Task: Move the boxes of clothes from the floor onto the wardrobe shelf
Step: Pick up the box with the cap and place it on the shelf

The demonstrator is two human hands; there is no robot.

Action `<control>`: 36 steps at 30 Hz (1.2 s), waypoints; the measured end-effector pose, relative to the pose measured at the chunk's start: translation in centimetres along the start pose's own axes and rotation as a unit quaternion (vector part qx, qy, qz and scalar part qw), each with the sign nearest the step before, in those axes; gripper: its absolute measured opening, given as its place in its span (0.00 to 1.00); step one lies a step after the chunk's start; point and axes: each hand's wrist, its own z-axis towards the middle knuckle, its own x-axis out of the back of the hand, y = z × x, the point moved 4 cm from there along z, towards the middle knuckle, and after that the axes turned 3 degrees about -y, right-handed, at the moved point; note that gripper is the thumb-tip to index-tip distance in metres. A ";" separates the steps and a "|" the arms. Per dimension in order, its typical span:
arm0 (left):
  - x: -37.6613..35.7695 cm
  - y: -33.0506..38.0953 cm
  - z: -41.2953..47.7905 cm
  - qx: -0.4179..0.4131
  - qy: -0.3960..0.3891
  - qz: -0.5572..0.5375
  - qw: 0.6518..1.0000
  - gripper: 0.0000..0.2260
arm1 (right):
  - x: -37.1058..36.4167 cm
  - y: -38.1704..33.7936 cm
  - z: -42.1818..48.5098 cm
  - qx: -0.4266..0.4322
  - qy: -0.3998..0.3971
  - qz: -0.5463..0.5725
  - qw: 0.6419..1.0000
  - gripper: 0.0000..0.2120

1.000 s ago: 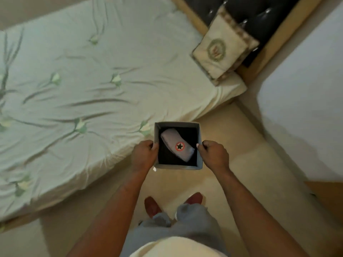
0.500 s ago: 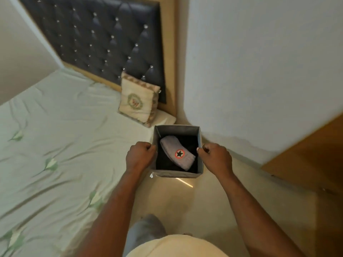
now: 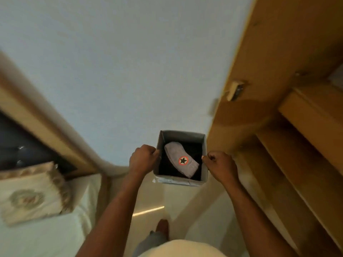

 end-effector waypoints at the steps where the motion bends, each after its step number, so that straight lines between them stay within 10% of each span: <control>1: -0.5 2.2 2.2 -0.033 -0.019 0.010 0.999 0.17 | 1.4 1.1 0.7 -0.032 0.026 0.005 0.999 0.23; 13: -13.4 24.4 11.0 -0.262 -0.196 0.068 0.942 0.22 | 11.6 16.7 -0.4 -0.268 0.182 0.057 0.944 0.23; 36: -33.4 66.2 11.0 -0.467 -0.213 0.040 0.857 0.19 | 36.5 41.6 2.9 -0.402 0.371 0.057 0.835 0.19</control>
